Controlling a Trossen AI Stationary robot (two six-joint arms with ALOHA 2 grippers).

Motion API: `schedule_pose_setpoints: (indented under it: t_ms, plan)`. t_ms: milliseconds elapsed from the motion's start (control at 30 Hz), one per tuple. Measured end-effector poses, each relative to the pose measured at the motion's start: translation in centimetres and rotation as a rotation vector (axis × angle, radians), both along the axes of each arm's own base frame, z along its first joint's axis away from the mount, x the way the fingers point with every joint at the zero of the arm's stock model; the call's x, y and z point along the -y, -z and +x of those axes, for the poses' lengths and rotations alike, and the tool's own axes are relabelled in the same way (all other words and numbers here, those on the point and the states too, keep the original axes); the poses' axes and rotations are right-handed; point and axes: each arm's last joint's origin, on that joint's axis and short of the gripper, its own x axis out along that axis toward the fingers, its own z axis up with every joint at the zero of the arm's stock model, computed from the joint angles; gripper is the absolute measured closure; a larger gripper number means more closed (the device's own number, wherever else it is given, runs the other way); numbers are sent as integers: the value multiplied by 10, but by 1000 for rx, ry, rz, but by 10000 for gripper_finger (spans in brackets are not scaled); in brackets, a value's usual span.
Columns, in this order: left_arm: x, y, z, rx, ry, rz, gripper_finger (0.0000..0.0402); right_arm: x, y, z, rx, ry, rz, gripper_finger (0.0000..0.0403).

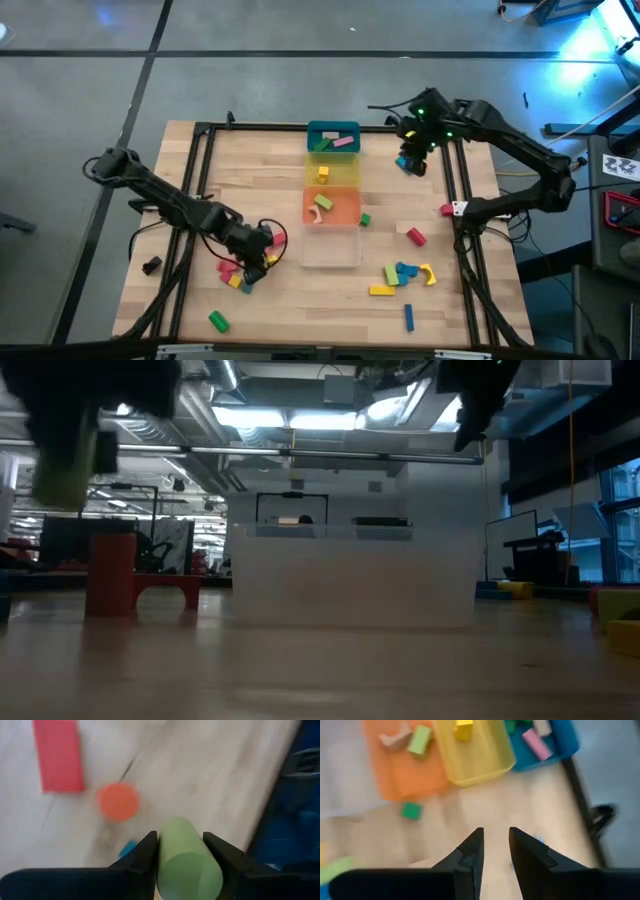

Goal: Sort blocks by size
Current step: Put the light green cylindrical block into the transparent bin, then put the red cylindrical block into the transparent bin

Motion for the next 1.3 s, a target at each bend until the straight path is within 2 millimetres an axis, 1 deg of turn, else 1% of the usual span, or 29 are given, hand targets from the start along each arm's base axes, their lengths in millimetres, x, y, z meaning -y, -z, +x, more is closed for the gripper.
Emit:
schedule_pose_setpoints:
  t_ms: [67,133,267,333,467,600,700,867,1033,1133,1300]
  plan:
    - [-4,-15,2,81,8,15,287,-6,-2,-7,7,33,82,309]
    - [-10,-23,6,163,-6,69,287,-11,-3,-12,5,69,161,309]
    - [-22,-33,21,356,-18,189,287,-17,0,-21,-64,178,280,309]
    - [-28,-34,33,439,-18,241,283,-20,2,-26,-117,230,329,309]
    - [-40,-26,54,508,25,342,279,-25,4,-33,-198,298,397,309]
    - [-48,-10,71,506,66,408,280,-27,7,-33,-177,326,500,309]
    - [-51,2,78,490,91,425,275,-28,12,-31,-183,352,575,303]
    - [-51,16,85,463,151,470,253,-29,29,-31,-244,452,653,270]
    - [-51,25,91,465,189,500,238,-29,48,-33,-330,585,698,233]
    - [-52,27,92,460,196,508,231,-32,61,-34,-387,637,722,225]
    - [-55,27,93,460,190,516,227,-48,86,-33,-526,619,622,227]
